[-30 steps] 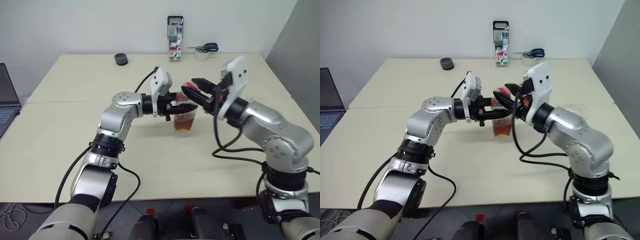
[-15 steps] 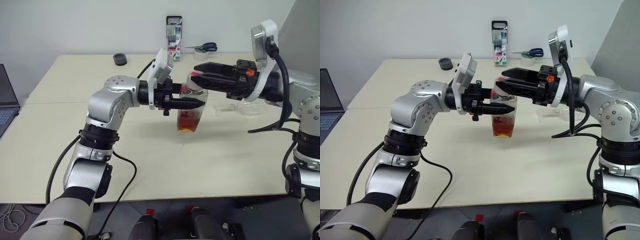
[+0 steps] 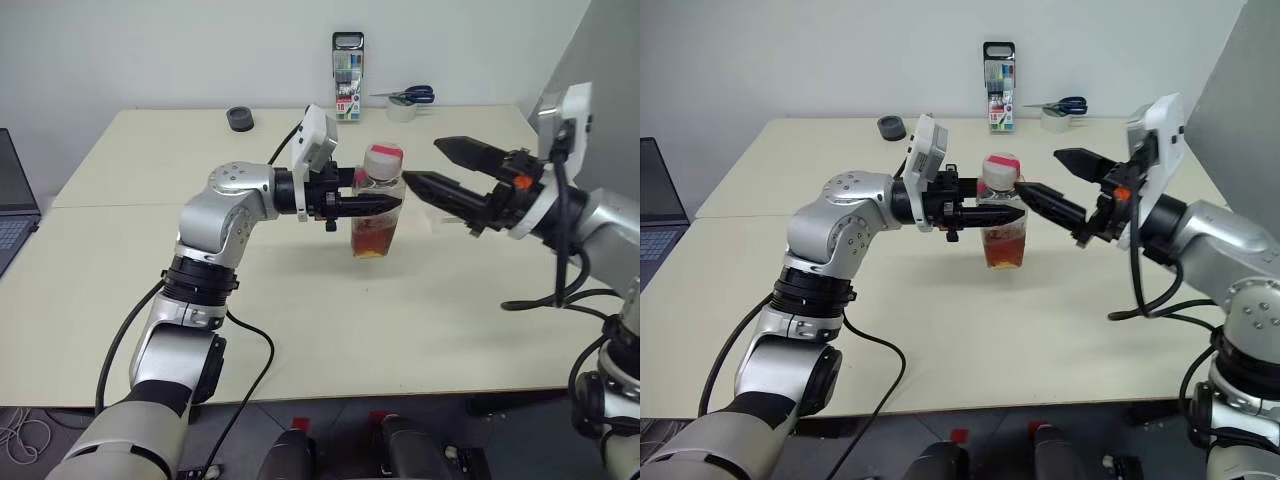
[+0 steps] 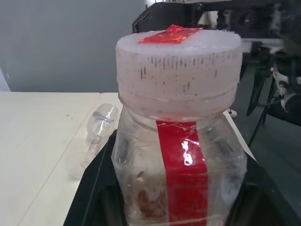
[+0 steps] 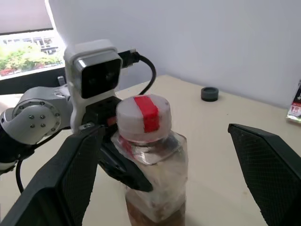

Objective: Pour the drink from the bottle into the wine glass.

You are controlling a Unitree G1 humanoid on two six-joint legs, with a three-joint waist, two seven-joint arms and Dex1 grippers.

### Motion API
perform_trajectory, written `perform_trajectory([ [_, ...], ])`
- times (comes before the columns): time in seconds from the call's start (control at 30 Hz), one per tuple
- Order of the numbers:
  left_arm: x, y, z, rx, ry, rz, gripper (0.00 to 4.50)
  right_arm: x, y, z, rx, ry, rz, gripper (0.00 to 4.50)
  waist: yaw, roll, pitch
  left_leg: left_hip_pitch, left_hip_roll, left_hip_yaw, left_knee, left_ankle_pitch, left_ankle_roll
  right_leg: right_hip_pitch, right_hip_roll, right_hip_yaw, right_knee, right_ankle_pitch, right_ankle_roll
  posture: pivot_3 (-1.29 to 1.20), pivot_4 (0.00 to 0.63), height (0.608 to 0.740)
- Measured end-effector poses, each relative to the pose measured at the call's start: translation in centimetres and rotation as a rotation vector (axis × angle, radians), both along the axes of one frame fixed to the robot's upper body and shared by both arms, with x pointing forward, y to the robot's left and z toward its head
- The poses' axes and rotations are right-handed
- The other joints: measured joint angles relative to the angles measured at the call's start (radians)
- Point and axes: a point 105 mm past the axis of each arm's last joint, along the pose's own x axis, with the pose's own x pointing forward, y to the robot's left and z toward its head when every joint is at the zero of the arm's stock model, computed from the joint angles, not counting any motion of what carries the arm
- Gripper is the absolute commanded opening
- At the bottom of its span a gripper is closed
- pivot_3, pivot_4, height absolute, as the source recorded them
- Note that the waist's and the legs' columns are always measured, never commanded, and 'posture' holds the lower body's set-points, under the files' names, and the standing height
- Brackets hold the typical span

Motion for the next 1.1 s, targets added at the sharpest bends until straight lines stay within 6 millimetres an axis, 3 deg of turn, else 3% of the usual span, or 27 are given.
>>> perform_trajectory([
  [0.2,0.4,-0.1,-0.4,-0.001,-0.002,0.012,1.83,1.3,2.2,-0.6,0.002,-0.054,-0.1,4.48,0.001,0.0,0.0,-0.001,-0.001,0.0,0.0,0.001,-0.001,0.0,0.002,-0.001,-0.001,0.0,0.0,0.0,0.15,0.74],
  [0.57,0.5,-0.1,-0.5,0.003,-0.003,0.016,1.83,1.7,2.5,-0.6,0.045,-0.041,-0.099,4.48,0.001,0.0,0.0,-0.001,-0.002,0.0,0.0,0.0,0.0,0.0,0.001,-0.001,-0.001,0.0,0.0,0.0,0.15,0.74],
  [0.67,0.6,0.0,-0.5,0.005,-0.004,0.019,1.83,1.7,2.5,-0.6,0.051,-0.032,-0.085,3.88,0.001,0.0,0.0,-0.001,-0.002,0.0,0.0,0.0,0.0,0.0,0.001,-0.001,-0.001,0.0,0.0,0.0,0.15,0.74],
  [0.87,0.5,0.0,-0.5,0.009,-0.005,0.019,1.83,1.4,2.8,-0.7,0.046,-0.024,-0.046,1.81,0.001,0.0,0.0,-0.001,-0.002,0.0,0.0,0.0,0.0,0.0,0.001,-0.001,-0.001,0.0,0.0,0.0,0.15,0.74],
  [1.1,0.4,-0.1,-0.5,0.013,-0.006,0.015,1.83,1.3,2.7,-0.7,0.027,-0.031,-0.032,1.81,0.001,0.0,0.0,-0.001,-0.002,0.0,0.0,0.0,0.0,0.0,0.001,-0.001,-0.001,0.0,0.0,0.0,0.15,0.74],
])
